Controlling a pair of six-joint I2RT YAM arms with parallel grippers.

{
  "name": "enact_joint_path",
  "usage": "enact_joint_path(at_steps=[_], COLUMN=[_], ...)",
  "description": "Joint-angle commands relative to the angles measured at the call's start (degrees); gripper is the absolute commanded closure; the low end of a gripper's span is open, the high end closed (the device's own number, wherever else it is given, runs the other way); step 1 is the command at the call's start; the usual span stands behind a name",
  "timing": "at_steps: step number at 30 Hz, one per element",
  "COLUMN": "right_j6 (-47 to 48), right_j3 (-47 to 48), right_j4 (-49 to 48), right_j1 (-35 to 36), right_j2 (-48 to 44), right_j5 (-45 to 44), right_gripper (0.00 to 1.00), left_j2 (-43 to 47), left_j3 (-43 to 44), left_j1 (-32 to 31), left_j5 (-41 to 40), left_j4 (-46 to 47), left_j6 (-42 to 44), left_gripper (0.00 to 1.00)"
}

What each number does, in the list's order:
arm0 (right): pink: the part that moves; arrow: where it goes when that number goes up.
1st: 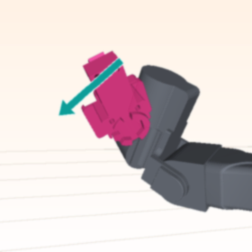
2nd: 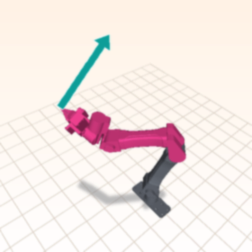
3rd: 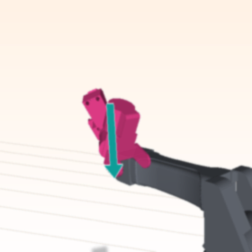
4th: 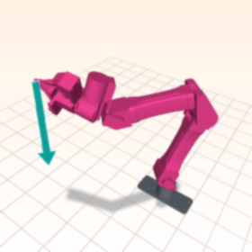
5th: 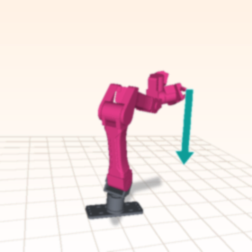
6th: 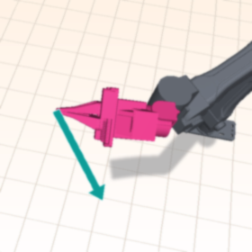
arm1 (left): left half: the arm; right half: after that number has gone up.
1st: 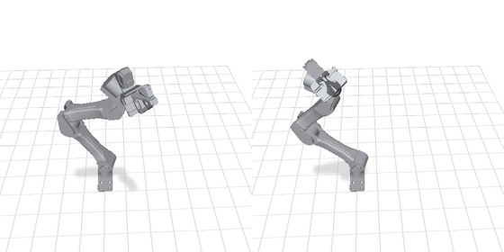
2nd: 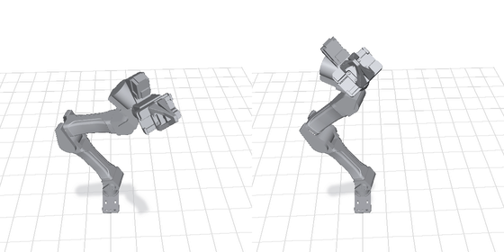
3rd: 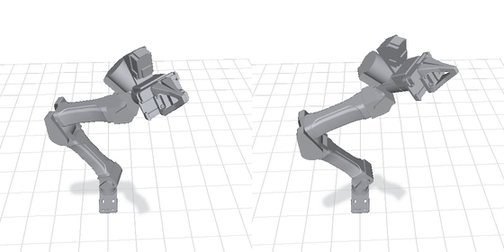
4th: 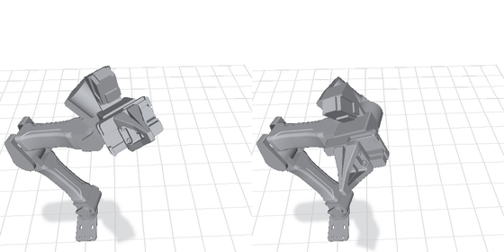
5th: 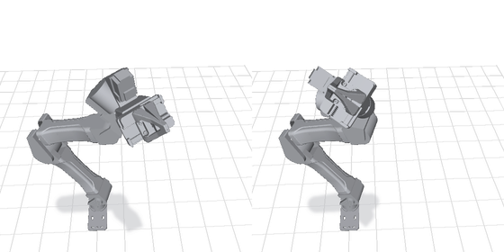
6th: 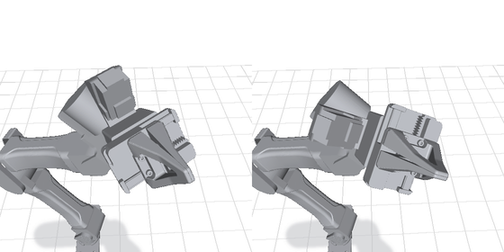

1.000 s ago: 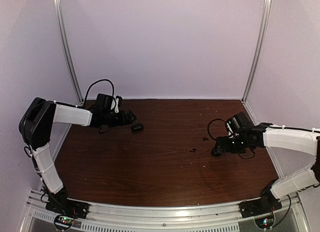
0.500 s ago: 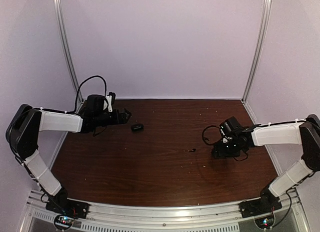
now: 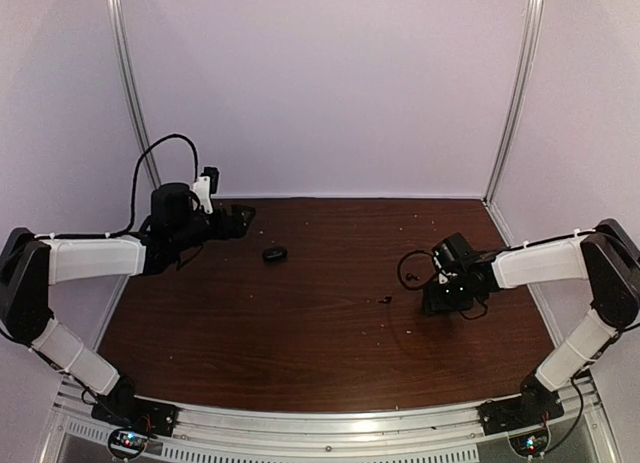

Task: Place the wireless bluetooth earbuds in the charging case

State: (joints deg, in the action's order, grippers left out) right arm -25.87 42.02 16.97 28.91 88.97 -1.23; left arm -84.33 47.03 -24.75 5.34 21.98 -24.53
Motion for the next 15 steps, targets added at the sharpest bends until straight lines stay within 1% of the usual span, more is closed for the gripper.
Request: enact_joint_path(at_steps=[1,9,13,15], right_j6=[0.44,1.68,3.90,5.46], right_j3=[0.92,1.66,1.71,1.90], right_j4=[-0.66,-0.55,-0.84,-0.94], right_j1=[0.19,0.27,0.34,0.52], right_j2=[1.79,2.51,1.68,1.03], right_j5=[-0.08,0.48,1.07,1.11], right_gripper=[0.36,0.48,0.54,0.57], left_j2=[0.91,0.40,0.75,1.33], left_j3=[0.53,1.69,1.29,0.41], left_j1=[-0.29,-0.21,-0.25,-0.21], left_j5=[-1.90,-4.46,-4.06,-4.48], left_j4=[0.15,-2.45,-1.08,0.13], left_j6=[1.86,0.85,0.62,-1.20], left_gripper=[0.02,0.02,0.02,0.02])
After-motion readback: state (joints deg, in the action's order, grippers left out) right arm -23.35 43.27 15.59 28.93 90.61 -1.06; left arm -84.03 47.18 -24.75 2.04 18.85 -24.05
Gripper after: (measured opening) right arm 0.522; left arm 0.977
